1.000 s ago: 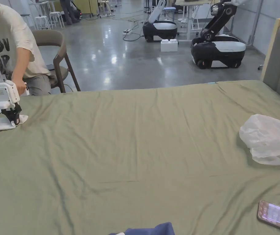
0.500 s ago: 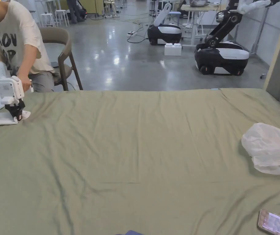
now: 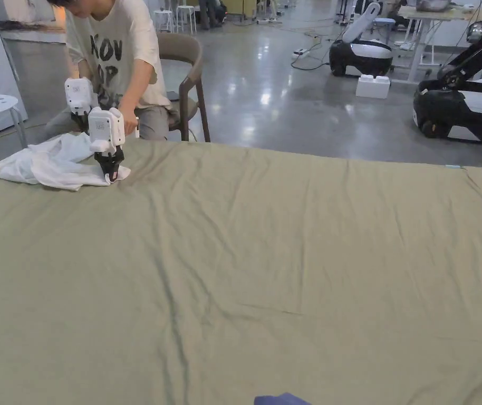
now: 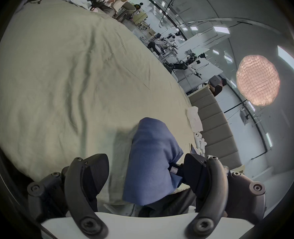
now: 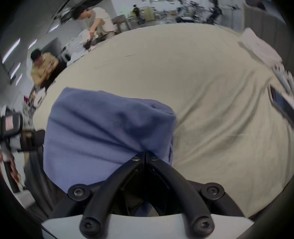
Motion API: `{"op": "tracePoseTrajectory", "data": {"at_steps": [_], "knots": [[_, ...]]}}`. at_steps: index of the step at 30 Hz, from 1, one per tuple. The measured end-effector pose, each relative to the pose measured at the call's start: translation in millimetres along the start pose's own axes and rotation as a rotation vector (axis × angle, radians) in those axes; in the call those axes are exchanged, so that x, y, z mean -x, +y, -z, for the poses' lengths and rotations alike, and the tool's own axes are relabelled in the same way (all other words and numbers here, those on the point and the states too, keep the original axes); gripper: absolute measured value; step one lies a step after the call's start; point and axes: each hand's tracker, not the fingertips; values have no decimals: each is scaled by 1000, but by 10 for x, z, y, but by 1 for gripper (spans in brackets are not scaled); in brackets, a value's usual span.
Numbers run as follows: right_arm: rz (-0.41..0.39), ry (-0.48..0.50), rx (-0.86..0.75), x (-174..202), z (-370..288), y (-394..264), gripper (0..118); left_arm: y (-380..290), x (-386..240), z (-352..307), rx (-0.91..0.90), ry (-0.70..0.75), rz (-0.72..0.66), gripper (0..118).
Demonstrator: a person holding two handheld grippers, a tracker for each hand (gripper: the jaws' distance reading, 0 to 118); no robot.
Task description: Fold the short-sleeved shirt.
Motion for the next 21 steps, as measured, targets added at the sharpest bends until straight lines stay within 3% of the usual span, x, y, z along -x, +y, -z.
{"op": "tracePoseTrajectory", "data": {"at_steps": [1, 5, 9, 11, 12, 13, 21], "knots": [[24, -5, 19, 3, -28, 21, 0, 14, 23, 34, 3, -24, -19, 93], [-42, -31, 30, 73, -23, 50, 0, 86, 106, 349, 56, -40, -40, 94], [-23, -19, 10, 19, -24, 0, 0, 88, 130, 741, 140, -42, -18, 93], [-3, -11, -2, -3, -28, -25, 0, 37, 127, 922, 210, -56, 14, 81], [-4, -11, -6, 8, -33, -37, 0, 31, 86, 936, 174, -29, 56, 55], [-6, -13, -9, 14, -34, -39, 0, 45, 58, 945, 163, -5, 82, 41], [-28, -34, -28, 59, -18, -77, 0, 47, 12, 934, 197, 19, 51, 39]]}}
